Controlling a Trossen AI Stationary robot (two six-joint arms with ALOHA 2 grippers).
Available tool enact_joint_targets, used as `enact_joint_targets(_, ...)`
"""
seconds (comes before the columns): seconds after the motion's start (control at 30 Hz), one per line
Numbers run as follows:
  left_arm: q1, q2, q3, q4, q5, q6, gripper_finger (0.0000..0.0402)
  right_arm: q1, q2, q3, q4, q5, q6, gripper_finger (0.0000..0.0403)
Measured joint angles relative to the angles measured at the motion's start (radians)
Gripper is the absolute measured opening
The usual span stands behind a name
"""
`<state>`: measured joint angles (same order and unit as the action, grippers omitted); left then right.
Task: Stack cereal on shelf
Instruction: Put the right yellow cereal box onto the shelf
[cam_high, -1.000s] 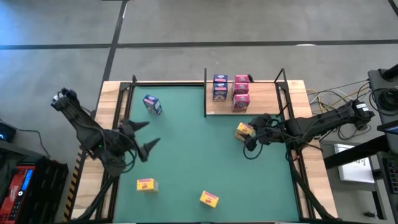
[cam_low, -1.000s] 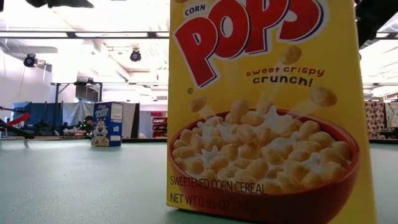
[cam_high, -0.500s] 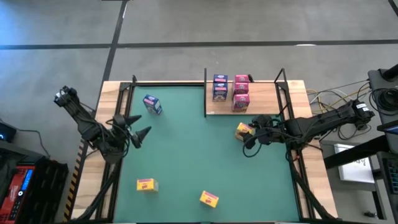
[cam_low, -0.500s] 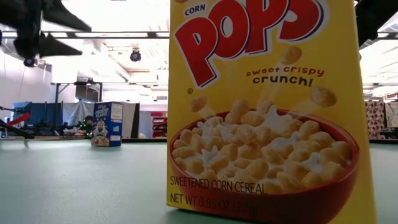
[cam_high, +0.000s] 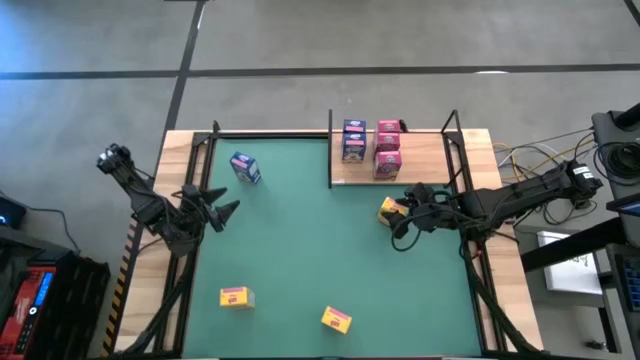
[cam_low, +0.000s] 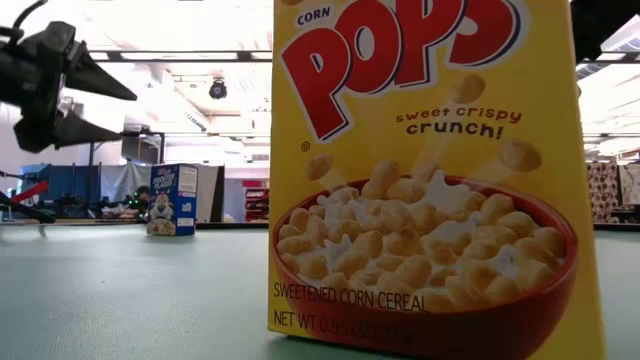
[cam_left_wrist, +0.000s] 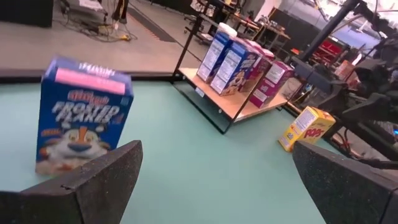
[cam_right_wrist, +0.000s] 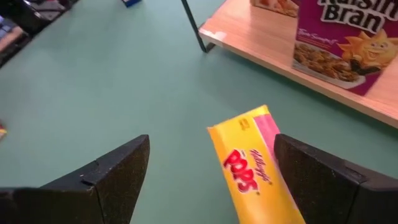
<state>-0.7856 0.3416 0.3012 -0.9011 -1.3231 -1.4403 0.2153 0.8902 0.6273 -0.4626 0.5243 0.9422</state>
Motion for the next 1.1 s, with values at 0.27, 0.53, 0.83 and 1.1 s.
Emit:
enact_joint_targets(0.27,0.0,-0.02,-0.046,0.063,0.094,0.016,0.0398,0.0,0.0,0.0,0.067,-0.008,-0.01,0.033)
enact_joint_targets(0.53,0.0,-0.011,-0.04,0.072,0.398,0.017,0.0398,0.0,0.002,0.035,0.109,-0.052,0.002,0.0329)
enact_joint_targets(0.83,0.0,-0.009,-0.04,0.078,0.634,0.018,0.0398,0.0,0.01,0.082,0.109,-0.027,-0.005,0.0329)
enact_joint_targets(1.1,0.0,-0.008,-0.04,0.08,0.634,0.018,0.0398,0.0,0.01,0.082,0.104,-0.027,-0.036,0.0329)
